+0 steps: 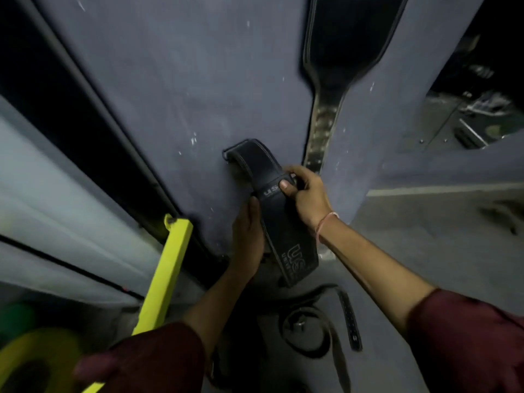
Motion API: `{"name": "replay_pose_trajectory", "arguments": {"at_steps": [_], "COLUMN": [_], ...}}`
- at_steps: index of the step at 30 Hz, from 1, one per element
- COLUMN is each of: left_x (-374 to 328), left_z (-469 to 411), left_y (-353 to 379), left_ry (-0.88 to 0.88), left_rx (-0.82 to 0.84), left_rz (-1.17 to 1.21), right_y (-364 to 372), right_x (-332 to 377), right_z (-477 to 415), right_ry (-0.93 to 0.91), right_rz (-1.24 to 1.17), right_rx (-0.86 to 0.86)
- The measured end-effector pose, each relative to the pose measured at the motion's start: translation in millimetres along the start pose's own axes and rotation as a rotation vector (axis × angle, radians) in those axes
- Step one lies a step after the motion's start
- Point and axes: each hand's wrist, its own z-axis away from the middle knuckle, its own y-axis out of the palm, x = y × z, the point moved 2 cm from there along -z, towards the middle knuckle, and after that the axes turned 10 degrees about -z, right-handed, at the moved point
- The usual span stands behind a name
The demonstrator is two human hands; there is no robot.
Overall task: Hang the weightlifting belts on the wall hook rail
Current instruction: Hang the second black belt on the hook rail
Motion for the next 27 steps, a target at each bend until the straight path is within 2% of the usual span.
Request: {"name": "replay_pose_trajectory", "arguments": {"at_steps": [4, 9, 16, 23, 27], "left_x": [-85, -180, -291, -387, -423], "left_z": [-3, -9, -14, -14, -23], "left_y": [-38, -84, -133, -162, -165], "left_ry": [0.126, 0.227, 0.405, 0.507, 0.552], "left_rx": [-0.103, -0.102, -0.071, -0.001, -0.039], "left_rz": [0.061, 0.174, 0.242, 0.406, 0.425], "right_y": [5, 11, 23, 19, 9], "right_x": [91, 190, 312, 403, 409], "right_z": [4, 5, 20, 40, 59], "right_ry": [-0.067, -0.185, -0.316, -0.478, -0.564], "right_rz": [-0.068, -0.047, -0.207, -0.253, -0.241], "right_rx": [-0.011, 0.009, 0.009, -0.017, 0.003]}}
